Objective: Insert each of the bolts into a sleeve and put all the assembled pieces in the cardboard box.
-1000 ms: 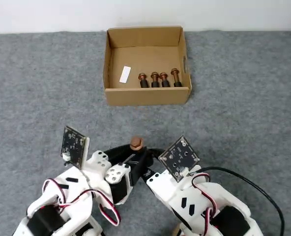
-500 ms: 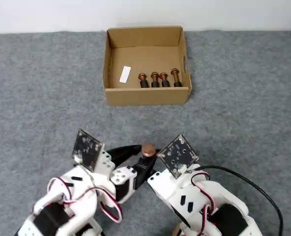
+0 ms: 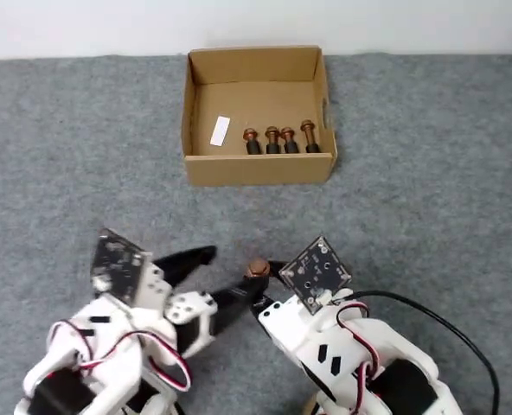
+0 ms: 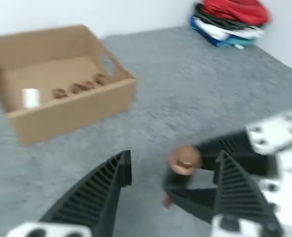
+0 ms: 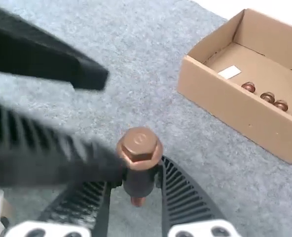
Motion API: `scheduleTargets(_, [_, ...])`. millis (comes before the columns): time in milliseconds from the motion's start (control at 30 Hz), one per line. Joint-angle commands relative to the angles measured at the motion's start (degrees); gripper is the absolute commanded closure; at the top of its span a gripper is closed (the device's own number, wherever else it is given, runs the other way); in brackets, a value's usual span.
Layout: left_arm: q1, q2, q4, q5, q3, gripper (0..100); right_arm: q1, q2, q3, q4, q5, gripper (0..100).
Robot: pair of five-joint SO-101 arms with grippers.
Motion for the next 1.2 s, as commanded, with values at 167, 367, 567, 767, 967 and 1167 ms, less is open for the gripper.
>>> scheduleTargets(167, [-24.4,0.0,2.4,-12.0,0.0,98,16.0,4.0,-4.0,-2.0,-14.5,99.1])
scheduleTargets(367, [-32.4,0.0,0.6,-14.7,16.7,100,20.2,20.8,-16.3,-2.2,-19.3,99.1])
scheduleTargets(567, [-32.5,0.0,-10.9,-17.1,33.4,100,20.3,42.4,-34.0,-2.2,-18.8,99.1])
scheduleTargets(767, [-32.4,0.0,-18.4,-19.3,40.7,99,21.8,62.1,-49.8,-6.5,-7.2,99.1])
scheduleTargets(967, [-32.4,0.0,-18.5,-19.2,41.5,99,24.9,77.5,-59.7,-16.0,9.6,99.1])
scheduleTargets(1167, [-32.4,0.0,-21.5,-18.2,43.5,99,24.9,88.6,-64.4,-24.4,26.1,99.1])
